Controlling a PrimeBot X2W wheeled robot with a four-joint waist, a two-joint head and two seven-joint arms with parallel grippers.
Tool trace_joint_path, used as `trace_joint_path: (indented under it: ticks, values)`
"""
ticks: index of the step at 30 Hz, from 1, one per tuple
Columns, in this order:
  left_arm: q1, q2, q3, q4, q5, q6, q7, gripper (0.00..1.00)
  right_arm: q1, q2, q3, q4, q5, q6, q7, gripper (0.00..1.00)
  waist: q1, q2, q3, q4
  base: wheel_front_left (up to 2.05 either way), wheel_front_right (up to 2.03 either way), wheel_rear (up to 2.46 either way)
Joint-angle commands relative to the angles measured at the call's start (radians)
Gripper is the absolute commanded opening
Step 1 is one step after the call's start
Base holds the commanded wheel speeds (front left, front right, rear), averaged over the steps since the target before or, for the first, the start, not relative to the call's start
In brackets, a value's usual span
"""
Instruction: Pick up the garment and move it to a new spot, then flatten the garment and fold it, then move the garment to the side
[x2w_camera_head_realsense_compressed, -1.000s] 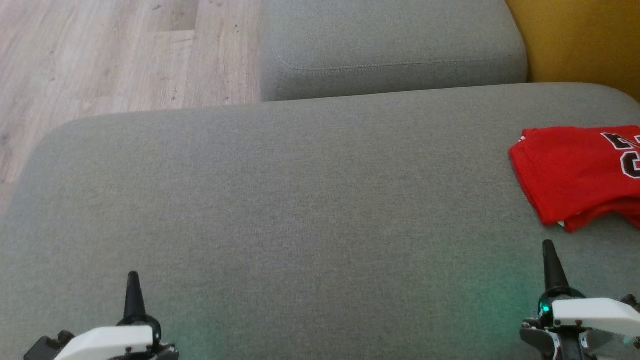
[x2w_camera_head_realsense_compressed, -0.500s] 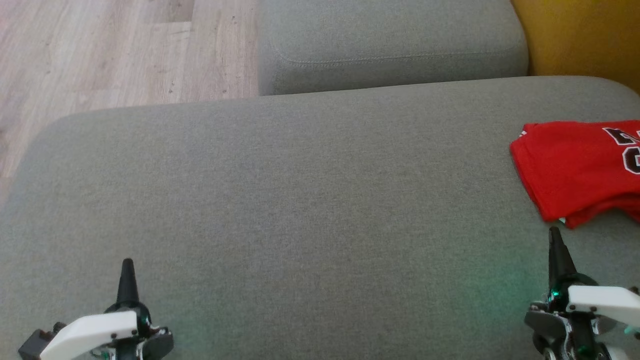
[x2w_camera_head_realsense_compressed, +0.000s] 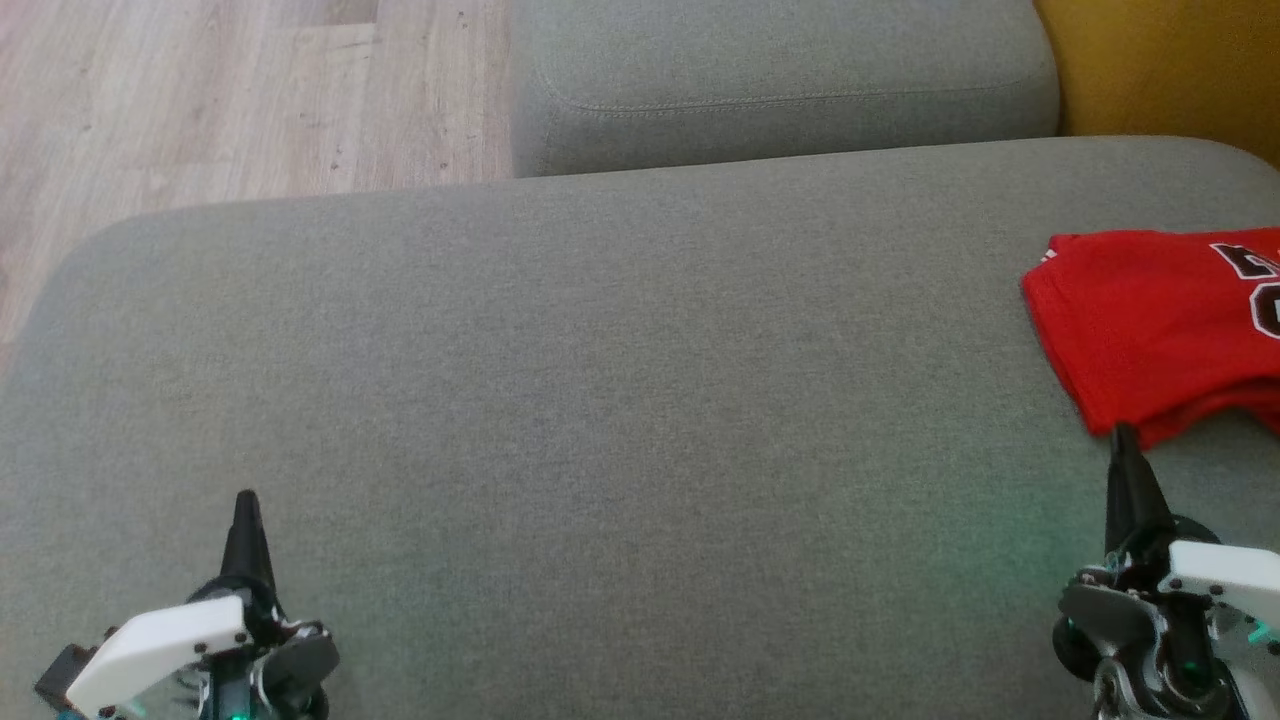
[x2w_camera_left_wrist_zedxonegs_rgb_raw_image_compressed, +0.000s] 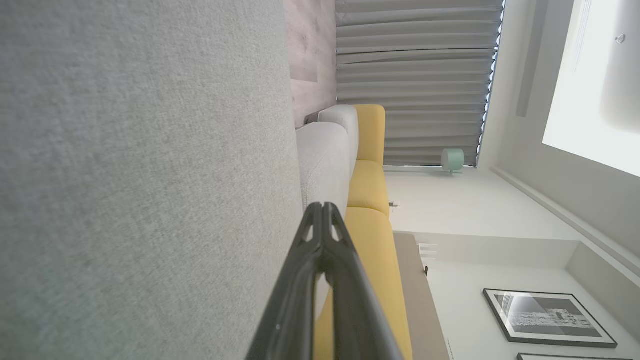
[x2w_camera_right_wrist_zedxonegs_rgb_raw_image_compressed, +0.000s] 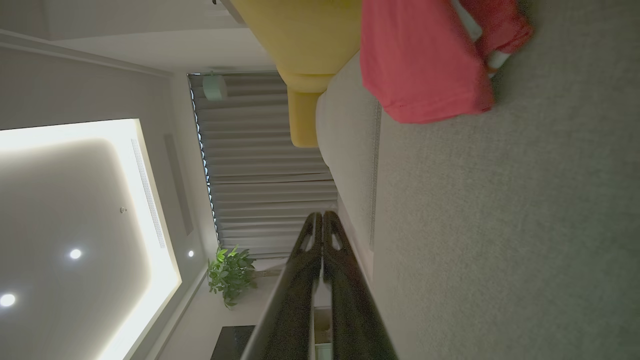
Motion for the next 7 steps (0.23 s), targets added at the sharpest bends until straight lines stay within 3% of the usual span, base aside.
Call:
trace_joint_path:
  ticks: [1, 7]
  values:
    - [-0.056, 0.008, 0.037, -0.027, -0.007, -0.007, 0.006, 0.0, -0.058, -0.019, 0.018, -0.032, 0.01, -0.001, 0.008, 0.0, 0.0, 0.0, 0.0, 0.0, 0.0, 0.0, 0.0]
    - [-0.056, 0.007, 0.039, -0.027, -0.006, -0.007, 0.007, 0.0, -0.058, -0.018, 0.016, -0.031, 0.009, -0.001, 0.01, 0.0, 0.0, 0.0, 0.0, 0.0, 0.0, 0.0, 0.0]
